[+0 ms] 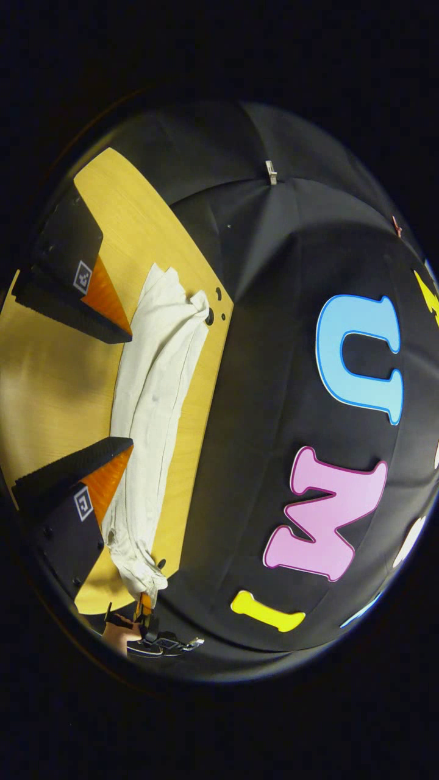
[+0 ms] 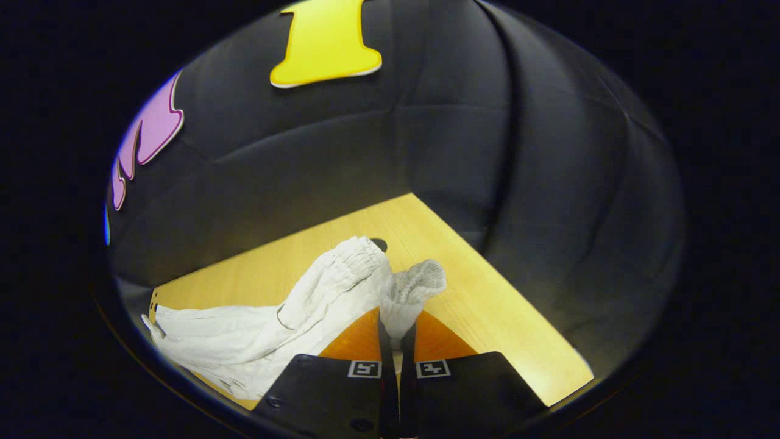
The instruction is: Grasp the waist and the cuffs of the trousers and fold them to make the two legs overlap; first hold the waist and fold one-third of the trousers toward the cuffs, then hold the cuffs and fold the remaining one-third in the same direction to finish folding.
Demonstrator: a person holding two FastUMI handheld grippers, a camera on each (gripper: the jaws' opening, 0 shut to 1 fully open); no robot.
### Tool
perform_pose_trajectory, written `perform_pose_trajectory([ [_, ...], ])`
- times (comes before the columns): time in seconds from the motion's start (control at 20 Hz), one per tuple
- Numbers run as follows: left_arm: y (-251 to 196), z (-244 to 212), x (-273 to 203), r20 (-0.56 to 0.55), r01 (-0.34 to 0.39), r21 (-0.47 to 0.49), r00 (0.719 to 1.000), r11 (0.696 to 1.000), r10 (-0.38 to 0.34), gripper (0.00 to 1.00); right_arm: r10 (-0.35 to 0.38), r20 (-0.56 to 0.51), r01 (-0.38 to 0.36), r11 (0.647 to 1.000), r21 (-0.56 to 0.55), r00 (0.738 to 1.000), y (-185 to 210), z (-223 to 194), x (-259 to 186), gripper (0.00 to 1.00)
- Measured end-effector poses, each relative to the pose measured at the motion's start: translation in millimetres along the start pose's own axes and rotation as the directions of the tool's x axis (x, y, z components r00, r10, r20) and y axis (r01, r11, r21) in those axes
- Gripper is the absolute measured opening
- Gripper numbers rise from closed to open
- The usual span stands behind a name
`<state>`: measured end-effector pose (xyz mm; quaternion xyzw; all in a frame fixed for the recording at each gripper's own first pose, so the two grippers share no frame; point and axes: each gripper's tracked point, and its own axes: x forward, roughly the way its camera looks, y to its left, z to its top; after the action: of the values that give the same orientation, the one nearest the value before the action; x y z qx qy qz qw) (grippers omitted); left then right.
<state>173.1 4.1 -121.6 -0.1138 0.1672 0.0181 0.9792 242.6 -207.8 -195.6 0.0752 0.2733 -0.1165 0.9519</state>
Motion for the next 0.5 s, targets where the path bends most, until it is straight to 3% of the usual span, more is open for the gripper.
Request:
perform_pose_trajectory([
  [0.3, 13, 12, -26, 0.044, 0.003, 0.044, 0.999, 0.999, -0.005, 0.95, 0.062, 0.121, -0.041, 0.984, -0.173, 0.991, 23, 42, -57, 0.06],
  [0.5, 19, 14, -34, 0.070, -0.015, 0.071, 0.997, 0.997, 0.010, 0.95, 0.157, 0.162, -0.106, 0.953, -0.283, 0.974, 53, 68, -89, 0.05],
])
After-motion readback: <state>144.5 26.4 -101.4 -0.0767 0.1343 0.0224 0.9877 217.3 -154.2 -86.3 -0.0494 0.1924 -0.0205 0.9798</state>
